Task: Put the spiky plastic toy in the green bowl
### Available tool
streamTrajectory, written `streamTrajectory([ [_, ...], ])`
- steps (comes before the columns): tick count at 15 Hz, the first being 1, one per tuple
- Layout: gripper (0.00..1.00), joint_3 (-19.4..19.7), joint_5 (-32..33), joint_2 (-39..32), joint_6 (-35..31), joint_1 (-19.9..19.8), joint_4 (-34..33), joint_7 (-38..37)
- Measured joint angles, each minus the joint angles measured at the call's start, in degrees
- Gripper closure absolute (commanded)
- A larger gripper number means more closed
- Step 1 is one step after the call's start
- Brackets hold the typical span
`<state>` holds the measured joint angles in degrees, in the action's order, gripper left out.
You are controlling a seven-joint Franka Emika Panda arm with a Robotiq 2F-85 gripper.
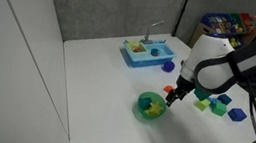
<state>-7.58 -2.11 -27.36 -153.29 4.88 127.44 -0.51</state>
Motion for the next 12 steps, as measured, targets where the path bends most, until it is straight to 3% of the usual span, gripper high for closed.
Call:
streamTrajectory([
  [6, 0.00, 1.32, -3.95, 3.92, 5.57, -2.00, 0.15, -1.34],
  [12, 0.00, 5.71, -2.18, 13.63, 15.97, -1.74, 0.23, -9.64],
])
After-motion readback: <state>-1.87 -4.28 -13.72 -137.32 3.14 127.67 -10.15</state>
